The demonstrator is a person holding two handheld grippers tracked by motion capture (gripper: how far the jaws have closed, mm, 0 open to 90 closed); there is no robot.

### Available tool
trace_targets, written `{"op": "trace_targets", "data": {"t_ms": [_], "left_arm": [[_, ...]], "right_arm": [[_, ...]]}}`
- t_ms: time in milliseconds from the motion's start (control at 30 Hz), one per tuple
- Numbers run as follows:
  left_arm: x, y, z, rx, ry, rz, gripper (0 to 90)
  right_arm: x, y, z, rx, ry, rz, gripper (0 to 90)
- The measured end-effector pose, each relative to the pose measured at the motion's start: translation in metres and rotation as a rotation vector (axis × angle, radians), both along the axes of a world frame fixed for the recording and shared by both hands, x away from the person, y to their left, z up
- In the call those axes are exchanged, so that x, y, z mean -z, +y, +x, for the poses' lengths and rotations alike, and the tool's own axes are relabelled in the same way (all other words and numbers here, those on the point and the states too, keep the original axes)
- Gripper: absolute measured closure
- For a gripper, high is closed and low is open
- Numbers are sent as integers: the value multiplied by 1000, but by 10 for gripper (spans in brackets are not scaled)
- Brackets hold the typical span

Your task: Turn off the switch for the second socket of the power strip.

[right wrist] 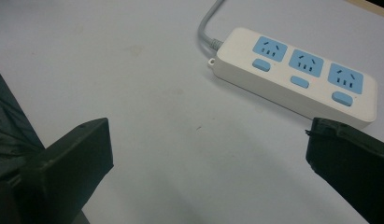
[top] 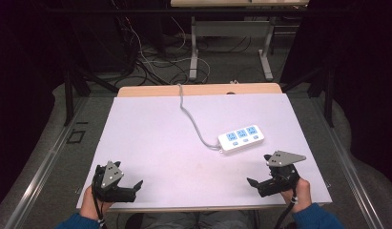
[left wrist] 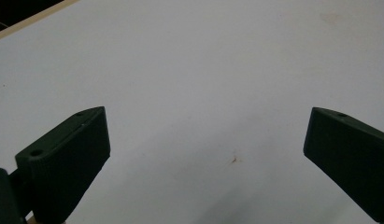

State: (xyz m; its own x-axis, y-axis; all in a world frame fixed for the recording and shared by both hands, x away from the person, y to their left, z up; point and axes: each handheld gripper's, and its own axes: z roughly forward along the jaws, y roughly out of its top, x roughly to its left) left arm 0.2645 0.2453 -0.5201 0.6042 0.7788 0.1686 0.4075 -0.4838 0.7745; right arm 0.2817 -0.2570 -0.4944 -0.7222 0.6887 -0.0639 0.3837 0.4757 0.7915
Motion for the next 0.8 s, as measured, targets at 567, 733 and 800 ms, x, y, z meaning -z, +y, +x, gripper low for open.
{"op": "trace_targets", "data": {"t_ms": [567, 733, 800], "left_arm": [[0, 0, 0, 1, 7, -2, 7], [0, 0, 0, 0, 7, -3, 7], [0, 0, 0, 1, 7, -2, 7]], "right_arm": [[-4, 6, 19, 12, 11, 0, 1], [-4, 8, 27, 16, 20, -2, 2], [-4, 8, 28, 18, 17, -2, 2]]}}
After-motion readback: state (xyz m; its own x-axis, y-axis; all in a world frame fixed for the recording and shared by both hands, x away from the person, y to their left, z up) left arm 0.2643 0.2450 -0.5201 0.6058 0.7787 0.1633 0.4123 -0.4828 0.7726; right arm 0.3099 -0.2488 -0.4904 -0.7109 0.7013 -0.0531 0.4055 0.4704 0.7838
